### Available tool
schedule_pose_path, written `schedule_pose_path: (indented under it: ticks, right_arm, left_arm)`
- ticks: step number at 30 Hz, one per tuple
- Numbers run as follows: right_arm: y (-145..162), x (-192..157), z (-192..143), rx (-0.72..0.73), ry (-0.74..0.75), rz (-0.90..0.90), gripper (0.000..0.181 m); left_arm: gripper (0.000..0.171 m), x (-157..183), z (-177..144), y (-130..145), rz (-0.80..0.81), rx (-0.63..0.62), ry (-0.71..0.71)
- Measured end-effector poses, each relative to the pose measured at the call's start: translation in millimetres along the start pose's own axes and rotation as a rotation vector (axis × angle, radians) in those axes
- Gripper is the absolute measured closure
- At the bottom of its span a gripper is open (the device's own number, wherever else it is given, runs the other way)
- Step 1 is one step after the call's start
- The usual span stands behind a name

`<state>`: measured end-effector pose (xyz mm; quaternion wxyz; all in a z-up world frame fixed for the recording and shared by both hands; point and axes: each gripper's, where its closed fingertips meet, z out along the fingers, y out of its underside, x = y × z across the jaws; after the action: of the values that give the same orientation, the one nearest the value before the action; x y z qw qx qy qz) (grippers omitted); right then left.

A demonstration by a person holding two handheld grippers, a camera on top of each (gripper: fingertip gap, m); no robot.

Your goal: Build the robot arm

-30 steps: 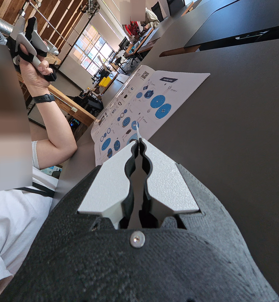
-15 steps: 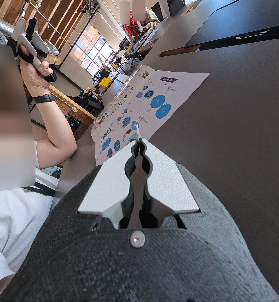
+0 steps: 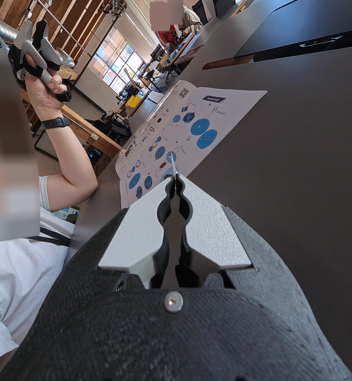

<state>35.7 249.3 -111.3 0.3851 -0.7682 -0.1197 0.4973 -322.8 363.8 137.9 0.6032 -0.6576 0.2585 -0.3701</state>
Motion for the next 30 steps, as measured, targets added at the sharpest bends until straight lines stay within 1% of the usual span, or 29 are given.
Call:
schedule_pose_path:
  ticks: [9,14,17,21,24,27,30]
  right_arm:
    - [1.3,-0.6,0.3,-0.011,0.002,-0.012,0.181]
    - [3.9,-0.4,2.2,-0.035,-0.001,-0.012,0.181]
    - [5.5,-0.1,3.8,-0.053,-0.001,-0.015,0.181]
    - [5.9,-2.1,3.8,-0.059,-0.016,-0.022,0.181]
    - [6.1,-6.1,3.2,-0.057,-0.032,-0.044,0.181]
    - [5.8,-10.6,2.3,-0.053,-0.061,-0.053,0.181]
    - [5.2,-15.4,1.0,-0.047,-0.096,-0.057,0.181]
  left_arm:
    - [0.145,10.9,4.9,1.4,0.014,-0.006,0.020]
    - [0.145,25.0,14.1,5.1,0.020,-0.023,0.067]
    - [0.145,39.1,21.9,8.5,0.027,-0.038,0.107]
    - [0.144,71.4,35.4,16.4,0.054,-0.069,0.178]
    - [0.144,101.8,49.8,30.5,0.106,-0.115,0.218]
    - [0.144,138.2,69.4,52.8,0.113,-0.146,0.289]
    - [0.143,179.1,94.2,88.9,0.101,-0.186,0.396]
